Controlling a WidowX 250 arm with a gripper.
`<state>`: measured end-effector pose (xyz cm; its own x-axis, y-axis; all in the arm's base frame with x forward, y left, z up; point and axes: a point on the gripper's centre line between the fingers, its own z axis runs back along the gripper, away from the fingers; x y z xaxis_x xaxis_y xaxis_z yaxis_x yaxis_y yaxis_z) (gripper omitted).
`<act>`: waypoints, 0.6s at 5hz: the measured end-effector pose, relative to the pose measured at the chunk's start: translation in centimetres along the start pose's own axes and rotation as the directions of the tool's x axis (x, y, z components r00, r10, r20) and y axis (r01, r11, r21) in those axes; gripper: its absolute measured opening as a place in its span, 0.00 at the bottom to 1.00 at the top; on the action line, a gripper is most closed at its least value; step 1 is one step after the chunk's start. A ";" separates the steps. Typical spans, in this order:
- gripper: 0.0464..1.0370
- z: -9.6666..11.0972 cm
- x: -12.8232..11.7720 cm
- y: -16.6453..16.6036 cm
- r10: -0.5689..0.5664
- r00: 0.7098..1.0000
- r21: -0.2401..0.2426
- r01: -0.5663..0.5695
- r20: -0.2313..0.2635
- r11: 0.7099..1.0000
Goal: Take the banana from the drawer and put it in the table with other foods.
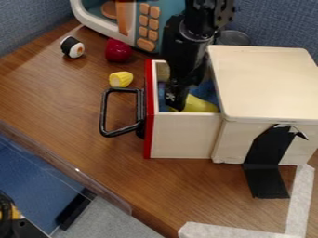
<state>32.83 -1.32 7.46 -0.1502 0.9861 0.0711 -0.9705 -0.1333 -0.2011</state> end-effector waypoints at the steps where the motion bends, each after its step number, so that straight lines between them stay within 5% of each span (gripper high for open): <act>1: 0.96 -0.8 0.0 0.2 0.051 0.997 0.037 -0.049 -0.054 0.998; 2: 0.91 -1.5 0.1 0.5 0.085 0.994 0.069 -0.080 -0.072 0.994; 3: 0.63 -1.7 0.3 0.2 0.115 0.990 0.065 -0.109 -0.086 0.992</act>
<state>32.86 -0.85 5.78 -0.2435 0.9692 -0.0371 -0.9585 -0.2463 -0.1436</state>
